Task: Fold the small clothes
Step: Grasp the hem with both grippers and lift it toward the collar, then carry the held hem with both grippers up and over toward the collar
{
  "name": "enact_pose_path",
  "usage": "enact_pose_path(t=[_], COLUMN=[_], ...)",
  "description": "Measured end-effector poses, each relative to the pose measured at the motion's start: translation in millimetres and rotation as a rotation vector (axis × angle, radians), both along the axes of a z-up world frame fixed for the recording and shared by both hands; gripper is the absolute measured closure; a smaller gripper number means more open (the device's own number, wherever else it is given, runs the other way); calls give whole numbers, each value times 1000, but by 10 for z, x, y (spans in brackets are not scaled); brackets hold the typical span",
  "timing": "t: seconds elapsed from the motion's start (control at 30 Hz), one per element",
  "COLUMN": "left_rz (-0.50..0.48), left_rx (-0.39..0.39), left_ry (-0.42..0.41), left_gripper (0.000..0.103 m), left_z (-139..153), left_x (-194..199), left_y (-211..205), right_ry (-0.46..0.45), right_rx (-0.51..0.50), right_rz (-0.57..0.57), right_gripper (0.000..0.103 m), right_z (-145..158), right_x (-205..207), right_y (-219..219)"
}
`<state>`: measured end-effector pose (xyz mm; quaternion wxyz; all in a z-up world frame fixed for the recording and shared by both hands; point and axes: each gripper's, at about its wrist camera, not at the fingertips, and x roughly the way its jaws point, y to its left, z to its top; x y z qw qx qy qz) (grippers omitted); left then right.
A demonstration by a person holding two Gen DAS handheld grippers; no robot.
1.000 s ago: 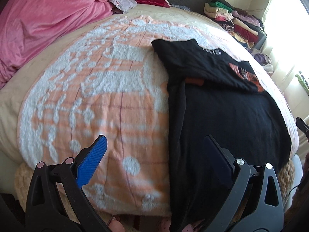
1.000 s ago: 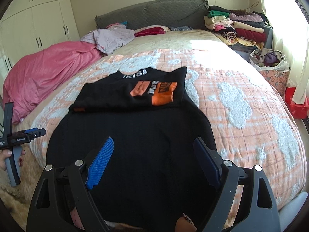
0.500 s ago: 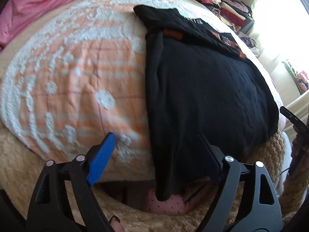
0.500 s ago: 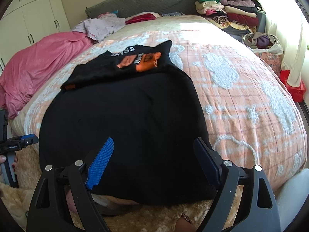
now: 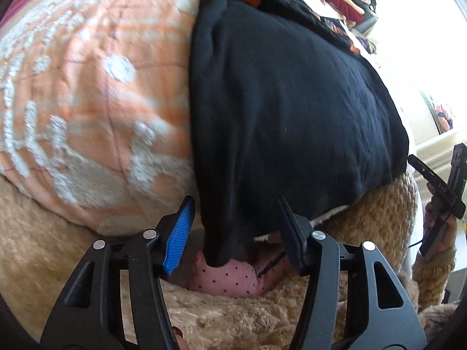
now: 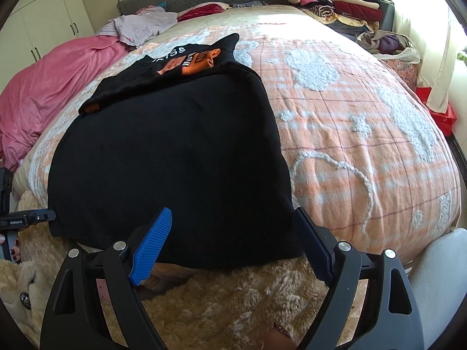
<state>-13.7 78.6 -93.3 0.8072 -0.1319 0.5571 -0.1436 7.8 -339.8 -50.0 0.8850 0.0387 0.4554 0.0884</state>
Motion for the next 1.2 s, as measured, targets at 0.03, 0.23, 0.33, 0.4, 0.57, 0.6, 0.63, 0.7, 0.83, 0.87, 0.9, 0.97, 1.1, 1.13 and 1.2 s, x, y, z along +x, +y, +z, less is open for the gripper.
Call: enact_pose_path(t=[0.03, 0.23, 0.33, 0.4, 0.57, 0.6, 0.63, 0.7, 0.83, 0.87, 0.9, 0.97, 1.1, 1.13, 1.2], left_rz=[-9, -17, -18, -16, 4, 6, 8, 13, 16, 14, 9, 4, 25, 32, 53], left_rx=[-9, -21, -17, -24, -49, -48, -47, -51, -59, -55, -57, -43, -52, -64, -99], left_ry=[11, 44, 48, 51, 62, 63, 64, 69, 71, 66, 60, 46, -30, -51, -102], left_gripper=[55, 55, 55, 55, 56, 57, 58, 61, 90, 96, 99, 100, 101, 101, 101], left_z=[-29, -157, -168, -171, -193, -195, -197, -197, -188, -178, -157, -113, 113, 185, 370], left_x=[4, 28, 30, 34, 45, 46, 48, 46, 30, 22, 6, -23, -69, -71, -67], left_y=[-16, -74, -92, -80, -28, -24, -24, -17, -2, -6, -6, -7, 63, 96, 203], right_ry=[2, 28, 39, 50, 52, 47, 44, 24, -21, -34, -47, -71, -120, -130, -150], right_rx=[1, 25, 57, 79, 18, 24, 35, 29, 65, 78, 88, 110, 150, 154, 173], right_rz=[0, -14, -35, -23, 27, 31, 33, 33, 43, 45, 48, 51, 43, 34, 20], right_gripper=[19, 19, 21, 41, 76, 80, 88, 89, 90, 90, 90, 90, 90, 90, 90], right_z=[-10, -112, -172, -214, -252, -247, -239, -207, -94, -58, -17, 65, 233, 267, 334], right_x=[-10, -2, 49, 74, 48, 34, 19, -16, -76, -90, -100, -100, -97, -95, -82], right_y=[-13, -158, -268, -286, -215, -212, -211, -185, -172, -181, -184, -182, -187, -194, -193])
